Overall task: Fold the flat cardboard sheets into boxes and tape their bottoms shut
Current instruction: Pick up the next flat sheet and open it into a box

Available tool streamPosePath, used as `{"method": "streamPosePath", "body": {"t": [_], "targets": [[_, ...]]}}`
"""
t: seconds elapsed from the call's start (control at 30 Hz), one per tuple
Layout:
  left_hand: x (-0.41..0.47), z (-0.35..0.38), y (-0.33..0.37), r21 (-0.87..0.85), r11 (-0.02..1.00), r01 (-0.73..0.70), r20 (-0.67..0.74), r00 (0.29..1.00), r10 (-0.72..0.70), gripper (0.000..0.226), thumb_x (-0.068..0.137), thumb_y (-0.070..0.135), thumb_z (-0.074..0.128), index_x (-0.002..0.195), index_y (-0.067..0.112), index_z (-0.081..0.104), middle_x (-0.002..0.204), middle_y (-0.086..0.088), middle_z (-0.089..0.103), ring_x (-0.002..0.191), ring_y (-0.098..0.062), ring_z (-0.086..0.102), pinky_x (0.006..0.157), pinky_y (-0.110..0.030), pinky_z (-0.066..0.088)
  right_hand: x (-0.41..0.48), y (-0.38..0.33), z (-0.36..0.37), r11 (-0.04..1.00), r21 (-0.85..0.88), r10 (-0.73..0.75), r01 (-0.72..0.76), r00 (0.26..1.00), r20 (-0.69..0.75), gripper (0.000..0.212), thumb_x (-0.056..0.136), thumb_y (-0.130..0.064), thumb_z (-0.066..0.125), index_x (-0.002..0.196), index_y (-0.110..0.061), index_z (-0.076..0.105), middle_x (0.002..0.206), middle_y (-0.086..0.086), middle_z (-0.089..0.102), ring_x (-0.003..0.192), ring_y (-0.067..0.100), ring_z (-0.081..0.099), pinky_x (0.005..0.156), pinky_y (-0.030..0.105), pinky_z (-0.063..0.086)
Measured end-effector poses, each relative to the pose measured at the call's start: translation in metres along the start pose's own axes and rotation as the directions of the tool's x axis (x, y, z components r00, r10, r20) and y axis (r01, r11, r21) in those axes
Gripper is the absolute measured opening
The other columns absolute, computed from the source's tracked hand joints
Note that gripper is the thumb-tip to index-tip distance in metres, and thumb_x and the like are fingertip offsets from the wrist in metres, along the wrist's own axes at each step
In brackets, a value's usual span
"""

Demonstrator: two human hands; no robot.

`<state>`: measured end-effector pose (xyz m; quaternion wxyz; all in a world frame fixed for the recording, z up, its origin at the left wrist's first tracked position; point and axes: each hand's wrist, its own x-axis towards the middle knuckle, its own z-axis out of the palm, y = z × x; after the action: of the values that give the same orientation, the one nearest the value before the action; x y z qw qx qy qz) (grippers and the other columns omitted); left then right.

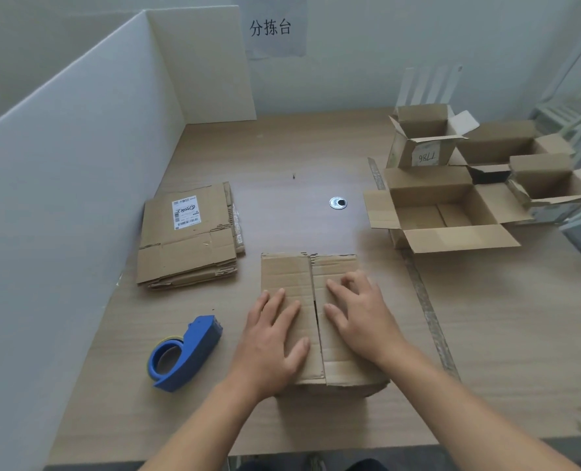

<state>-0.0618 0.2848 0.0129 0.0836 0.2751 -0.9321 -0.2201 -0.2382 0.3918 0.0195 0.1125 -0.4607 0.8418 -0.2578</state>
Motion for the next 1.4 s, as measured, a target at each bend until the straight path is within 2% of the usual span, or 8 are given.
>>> {"method": "streamPosePath", "body": {"t": [0.13,0.37,0.77,0.97,1.03,1.27,1.33,1.4], "targets": [[-0.007,-0.006,-0.005,0.047,0.994,-0.097,0.009,0.995,0.097,0.07,0.087,0.064,0.04,0.146,0.027,0.048,0.16,0.001,0.031,0.149,-0.021,0.011,0.118,-0.028,0.006,0.002,-0.002,0.004,0.992,-0.125,0.039,-0.025,0.993,0.112,0.088,0.077,-0.073,0.01,0.152,-0.032,0.032,0.163,-0.005,0.015,0.151,0.027,-0.002,0.121,0.036,0.009],[-0.01,-0.004,-0.003,-0.034,0.999,0.001,-0.074,0.997,-0.003,0.071,0.087,0.065,0.031,0.147,0.03,0.046,0.16,0.009,0.026,0.148,-0.009,0.005,0.113,-0.01,-0.011,0.011,-0.002,0.005,0.993,-0.038,-0.112,0.114,0.992,0.056,0.054,0.089,-0.048,0.046,0.134,-0.023,0.059,0.149,0.001,0.045,0.148,0.034,0.018,0.119,0.032,0.011],[-0.016,-0.005,0.009,-0.014,0.995,0.096,-0.081,0.992,-0.096,0.072,0.088,0.059,0.028,0.152,0.027,0.038,0.164,0.004,0.018,0.151,-0.014,-0.001,0.112,-0.013,-0.014,0.027,0.004,-0.003,0.964,0.022,-0.265,0.266,0.949,0.168,0.035,0.088,-0.036,0.069,0.121,-0.024,0.069,0.133,0.002,0.054,0.143,0.032,0.028,0.116,0.028,0.012],[-0.027,-0.014,-0.001,0.014,1.0,-0.018,0.017,1.0,0.018,0.073,0.088,0.065,0.031,0.153,0.031,0.035,0.156,0.015,0.0,0.145,-0.002,-0.014,0.109,-0.01,-0.02,0.057,-0.031,-0.006,0.978,-0.192,-0.017,0.08,0.95,0.312,0.034,0.094,-0.055,0.045,0.125,-0.045,0.052,0.144,-0.019,0.038,0.144,0.02,0.019,0.108,0.054,0.034],[-0.032,-0.012,-0.003,-0.058,0.998,-0.026,-0.02,0.999,0.025,0.072,0.086,0.063,0.033,0.148,0.027,0.045,0.156,0.012,0.009,0.149,-0.006,-0.005,0.119,-0.018,-0.007,0.053,-0.042,-0.004,0.987,-0.158,0.037,0.011,0.955,0.295,0.041,0.093,-0.062,0.045,0.13,-0.045,0.049,0.147,-0.021,0.033,0.146,0.016,0.013,0.104,0.055,0.033],[-0.042,-0.019,-0.024,-0.141,0.987,-0.082,-0.117,0.991,0.065,0.049,0.089,0.051,0.053,0.132,0.029,0.062,0.149,0.013,0.044,0.138,-0.006,0.033,0.115,-0.038,0.033,0.038,-0.024,0.01,0.931,-0.175,-0.265,0.321,0.922,0.283,0.067,0.077,-0.081,0.024,0.134,-0.053,0.045,0.145,-0.02,0.035,0.146,0.009,0.014,0.1,0.047,0.03],[-0.036,-0.032,-0.031,0.066,0.987,-0.143,-0.057,0.987,0.147,0.059,0.086,0.063,0.052,0.14,0.039,0.051,0.157,0.017,0.03,0.144,-0.01,0.022,0.116,-0.046,0.027,0.032,-0.023,0.013,0.892,-0.09,-0.399,0.443,0.865,0.303,0.058,0.083,-0.075,0.029,0.13,-0.05,0.052,0.14,-0.018,0.044,0.145,0.01,0.023,0.098,0.047,0.032],[-0.027,-0.045,-0.037,0.187,0.968,-0.167,0.133,0.981,0.143,0.081,0.078,0.078,0.05,0.15,0.048,0.028,0.164,0.019,-0.004,0.15,-0.011,-0.012,0.121,-0.044,-0.001,0.028,-0.021,0.019,0.858,0.028,-0.501,0.513,0.822,0.273,0.042,0.092,-0.06,0.041,0.126,-0.043,0.059,0.133,-0.014,0.054,0.14,0.011,0.036,0.096,0.047,0.038]]}}
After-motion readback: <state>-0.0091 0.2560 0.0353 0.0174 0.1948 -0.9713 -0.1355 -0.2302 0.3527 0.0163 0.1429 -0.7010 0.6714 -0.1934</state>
